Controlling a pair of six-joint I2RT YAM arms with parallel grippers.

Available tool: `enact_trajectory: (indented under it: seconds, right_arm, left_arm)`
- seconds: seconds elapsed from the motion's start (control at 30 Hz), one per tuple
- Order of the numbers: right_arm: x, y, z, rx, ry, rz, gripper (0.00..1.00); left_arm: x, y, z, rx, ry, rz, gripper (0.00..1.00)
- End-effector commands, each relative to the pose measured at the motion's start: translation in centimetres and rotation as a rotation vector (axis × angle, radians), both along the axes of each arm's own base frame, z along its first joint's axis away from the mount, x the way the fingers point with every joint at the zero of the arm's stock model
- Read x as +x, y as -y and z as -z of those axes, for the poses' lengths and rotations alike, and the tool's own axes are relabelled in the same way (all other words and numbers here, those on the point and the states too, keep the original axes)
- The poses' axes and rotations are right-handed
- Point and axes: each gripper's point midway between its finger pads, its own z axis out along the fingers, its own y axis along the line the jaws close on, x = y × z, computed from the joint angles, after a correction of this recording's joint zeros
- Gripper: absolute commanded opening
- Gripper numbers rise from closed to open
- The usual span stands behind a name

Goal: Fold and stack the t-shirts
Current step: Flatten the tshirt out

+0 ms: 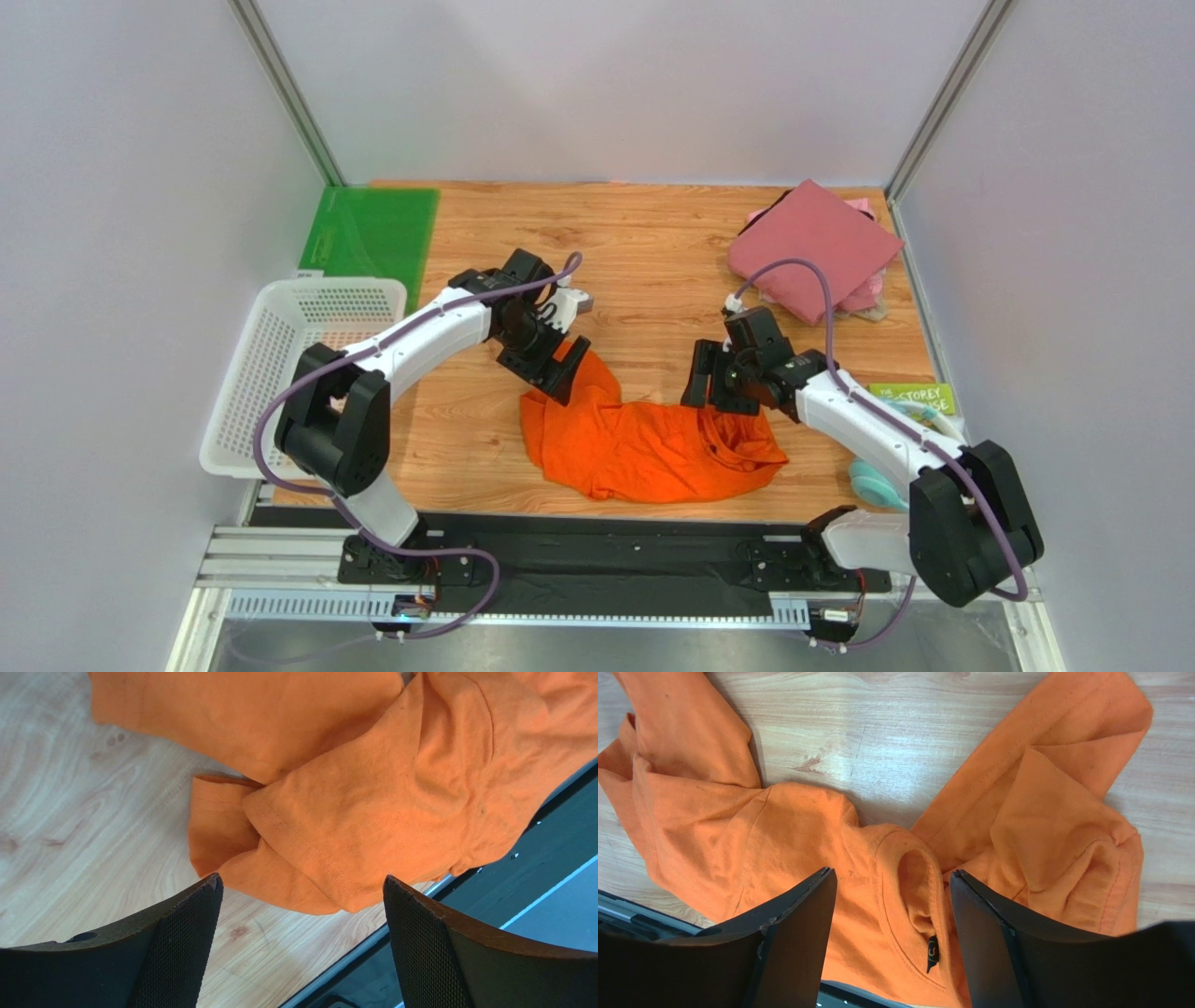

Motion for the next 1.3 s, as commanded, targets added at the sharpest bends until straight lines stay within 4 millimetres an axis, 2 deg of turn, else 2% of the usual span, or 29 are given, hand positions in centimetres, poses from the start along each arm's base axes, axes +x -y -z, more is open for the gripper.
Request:
enact_trajectory:
  seconds: [0.0, 0.13, 0.23, 0.57, 0.67, 0.87, 1.07, 1.27]
  right_arm:
    - [1.4, -0.9, -0.4, 0.036, 0.042, -0.023, 0.65]
    - [1.5, -1.2, 0.5, 0.035, 0.021, -0.027, 0.60]
    - [1.4, -1.3, 1.2, 0.043, 0.006, -0.024, 0.51]
    - [1.0, -1.4, 1.9, 0.059, -0.012, -0.028, 0.47]
    - [0.9, -1.4, 2.0, 0.060, -0.013, -0.023, 0.42]
    - [1.1, -1.5, 1.9, 0.067, -0.009, -0.020, 0.30]
    - [1.0, -1.6, 1.8, 0.077, -0.014, -0.015, 0.13]
    - [0.9, -1.7, 1.8, 0.086, -0.018, -0.012, 0.02]
  left_arm:
    - [-1.1, 0.1, 1.1, -0.016, -0.066, -0.020, 0.89]
    - [-1.6, -0.2, 2.3, 0.004, -0.093, -0.019, 0.88]
    - [-1.5, -0.5, 3.1, 0.024, -0.100, -0.016, 0.87]
    - [-0.4, 0.5, 5.5, 0.034, -0.147, -0.019, 0.84]
    - [-0.3, 1.0, 6.0, 0.026, -0.173, -0.023, 0.81]
    - [0.1, 2.1, 5.2, -0.021, -0.180, -0.011, 0.75]
    - [0.4, 2.9, 3.7, -0.060, -0.176, -0.002, 0.57]
    - [0.3, 2.9, 3.2, -0.068, -0.168, 0.000, 0.44]
